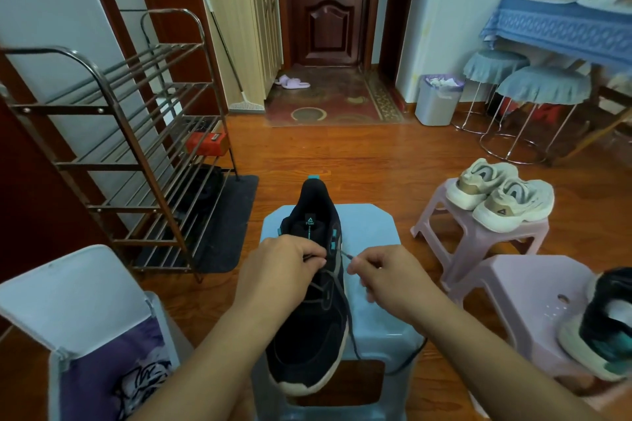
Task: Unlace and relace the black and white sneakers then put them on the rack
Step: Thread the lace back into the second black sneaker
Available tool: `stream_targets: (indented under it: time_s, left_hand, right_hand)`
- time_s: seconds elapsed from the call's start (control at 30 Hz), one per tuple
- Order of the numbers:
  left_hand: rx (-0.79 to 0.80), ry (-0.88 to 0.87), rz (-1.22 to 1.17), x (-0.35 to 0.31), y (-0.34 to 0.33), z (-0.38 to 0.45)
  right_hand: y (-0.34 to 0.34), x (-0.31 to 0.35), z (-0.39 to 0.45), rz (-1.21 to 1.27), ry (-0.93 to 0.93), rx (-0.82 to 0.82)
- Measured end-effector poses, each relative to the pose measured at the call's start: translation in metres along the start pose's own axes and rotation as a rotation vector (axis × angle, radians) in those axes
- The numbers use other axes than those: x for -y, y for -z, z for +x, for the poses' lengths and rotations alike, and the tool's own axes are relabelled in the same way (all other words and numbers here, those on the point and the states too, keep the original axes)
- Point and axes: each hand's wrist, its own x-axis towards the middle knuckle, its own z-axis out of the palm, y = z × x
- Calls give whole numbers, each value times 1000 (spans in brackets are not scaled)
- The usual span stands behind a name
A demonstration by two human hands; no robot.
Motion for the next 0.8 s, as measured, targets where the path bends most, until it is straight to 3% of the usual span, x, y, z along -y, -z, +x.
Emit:
stream_targets:
  time_s: [0.1, 0.37, 0.7, 0.8]
  left_hand:
    - [-27, -1, 23, -1, -3, -1]
    - [-12, -31, 39, -3, -1, -3]
    - [-13, -78, 65, 0, -4, -3]
    - [-19, -86, 50, -1, -4, -3]
  right_hand:
    - [-3, -1, 1, 4, 43, -32]
    - [-14, -4, 6, -297, 185, -144]
    - [-2, 0, 14, -575, 473, -103]
    - [1, 6, 20, -468, 408, -78]
